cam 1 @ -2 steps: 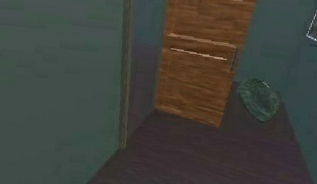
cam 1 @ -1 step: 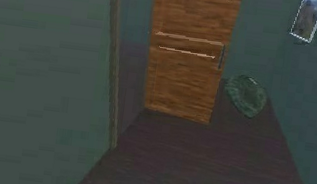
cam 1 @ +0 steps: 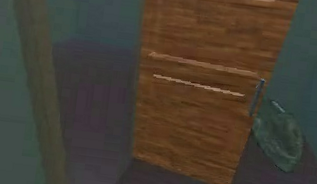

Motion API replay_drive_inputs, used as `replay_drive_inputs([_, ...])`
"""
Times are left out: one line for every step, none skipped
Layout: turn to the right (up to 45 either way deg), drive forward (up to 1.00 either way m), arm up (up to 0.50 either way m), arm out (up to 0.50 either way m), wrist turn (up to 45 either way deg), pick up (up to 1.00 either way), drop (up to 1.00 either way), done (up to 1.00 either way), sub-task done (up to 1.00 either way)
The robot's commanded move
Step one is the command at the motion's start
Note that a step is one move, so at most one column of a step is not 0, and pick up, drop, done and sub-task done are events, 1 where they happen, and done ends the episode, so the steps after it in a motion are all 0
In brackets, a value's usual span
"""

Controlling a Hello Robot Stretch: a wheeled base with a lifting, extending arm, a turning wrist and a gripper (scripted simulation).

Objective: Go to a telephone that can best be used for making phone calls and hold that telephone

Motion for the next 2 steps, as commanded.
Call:
replay_drive_inputs([0.0,0.75,0.00,0.00,0.0,0.00,0.00,0.00,0.00])
replay_drive_inputs([-18.0,0.00,0.00,0.00,0.0,0.00,0.00,0.00,0.00])
